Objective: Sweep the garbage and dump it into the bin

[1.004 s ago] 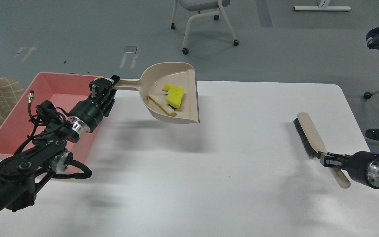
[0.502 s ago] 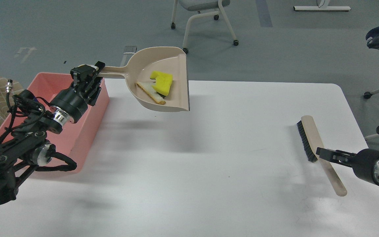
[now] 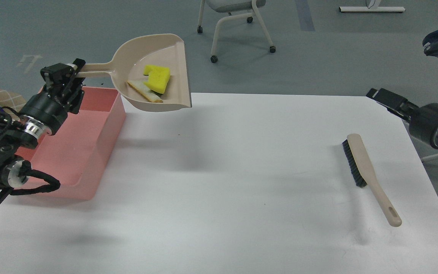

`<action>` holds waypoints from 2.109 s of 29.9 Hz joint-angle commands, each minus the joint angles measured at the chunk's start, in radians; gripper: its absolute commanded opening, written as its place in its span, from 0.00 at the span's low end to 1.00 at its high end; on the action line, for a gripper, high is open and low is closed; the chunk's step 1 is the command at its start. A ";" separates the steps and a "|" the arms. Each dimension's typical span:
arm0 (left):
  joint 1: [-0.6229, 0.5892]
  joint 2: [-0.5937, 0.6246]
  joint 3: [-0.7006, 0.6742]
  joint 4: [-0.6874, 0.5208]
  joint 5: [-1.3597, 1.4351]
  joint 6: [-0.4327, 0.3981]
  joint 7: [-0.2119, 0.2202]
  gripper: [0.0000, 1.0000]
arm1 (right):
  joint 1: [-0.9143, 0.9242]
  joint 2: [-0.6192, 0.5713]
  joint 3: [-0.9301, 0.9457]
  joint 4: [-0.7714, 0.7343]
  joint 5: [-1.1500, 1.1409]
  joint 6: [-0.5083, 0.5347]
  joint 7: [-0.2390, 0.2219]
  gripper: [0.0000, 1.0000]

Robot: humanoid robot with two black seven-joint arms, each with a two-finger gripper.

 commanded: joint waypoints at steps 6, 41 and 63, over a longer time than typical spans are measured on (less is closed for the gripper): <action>0.092 0.137 -0.018 0.001 -0.094 -0.019 0.000 0.07 | 0.178 0.295 0.140 -0.255 0.106 0.000 0.005 1.00; 0.134 0.623 0.028 0.052 0.254 -0.150 0.000 0.06 | 0.209 0.462 0.140 -0.493 0.386 0.000 0.165 1.00; -0.151 0.502 0.025 -0.100 0.163 -0.170 0.000 0.08 | 0.197 0.442 0.200 -0.493 0.459 0.000 0.229 1.00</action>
